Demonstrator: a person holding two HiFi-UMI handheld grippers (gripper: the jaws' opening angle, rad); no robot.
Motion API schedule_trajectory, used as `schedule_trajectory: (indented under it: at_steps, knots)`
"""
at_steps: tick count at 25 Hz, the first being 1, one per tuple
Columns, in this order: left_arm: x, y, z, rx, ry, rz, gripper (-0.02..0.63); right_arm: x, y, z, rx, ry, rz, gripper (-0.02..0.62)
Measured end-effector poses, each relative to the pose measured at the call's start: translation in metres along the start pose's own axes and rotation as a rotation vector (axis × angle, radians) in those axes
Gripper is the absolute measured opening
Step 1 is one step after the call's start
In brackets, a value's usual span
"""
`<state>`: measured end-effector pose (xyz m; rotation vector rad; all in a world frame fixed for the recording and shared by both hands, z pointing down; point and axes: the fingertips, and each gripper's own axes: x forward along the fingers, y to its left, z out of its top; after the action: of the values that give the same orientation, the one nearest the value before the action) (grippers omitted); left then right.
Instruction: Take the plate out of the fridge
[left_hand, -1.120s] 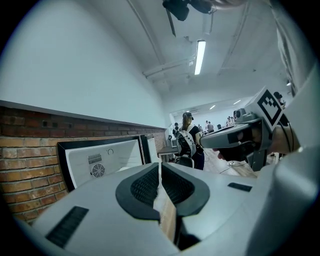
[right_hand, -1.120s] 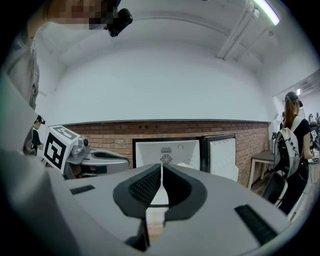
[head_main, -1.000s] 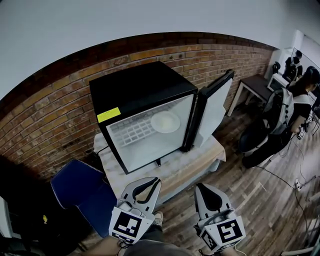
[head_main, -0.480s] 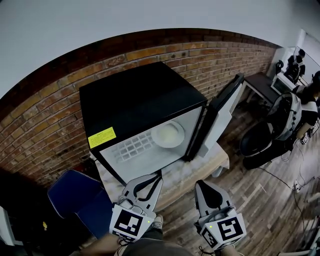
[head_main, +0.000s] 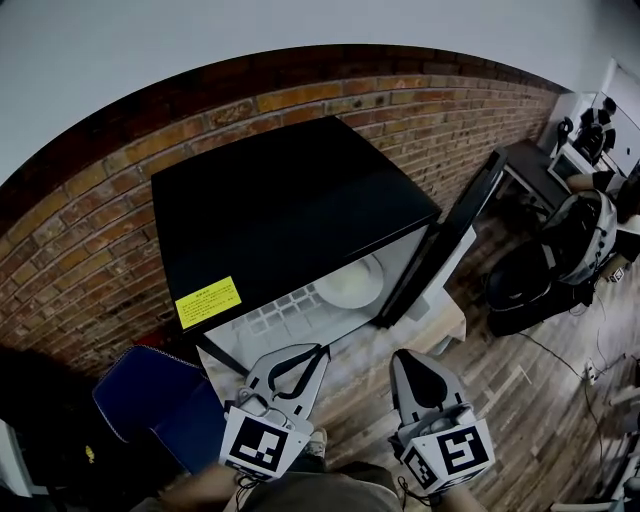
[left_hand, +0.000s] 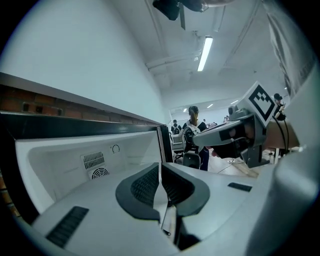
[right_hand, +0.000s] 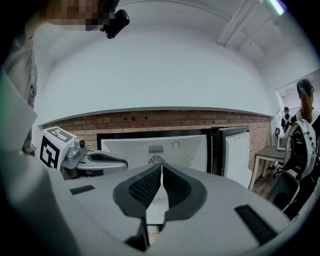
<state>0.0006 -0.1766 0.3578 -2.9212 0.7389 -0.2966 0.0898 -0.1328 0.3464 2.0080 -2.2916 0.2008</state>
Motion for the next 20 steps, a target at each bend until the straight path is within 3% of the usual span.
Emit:
schedule_trajectory:
  at_steps: [11,16,20]
  knots:
    - [0.007,0.014,0.0,-0.009,0.0,0.037,0.029,0.02,-0.02,0.0,0.028,0.01,-0.014,0.034]
    - [0.013,0.015,-0.002,0.027,0.022,0.077,0.029,0.027,-0.031,-0.003,0.031,0.019,0.021,0.034]
    - [0.019,0.017,-0.002,-0.001,0.032,0.139,0.029,0.038,-0.042,-0.009,0.061,0.036,0.063,0.034]
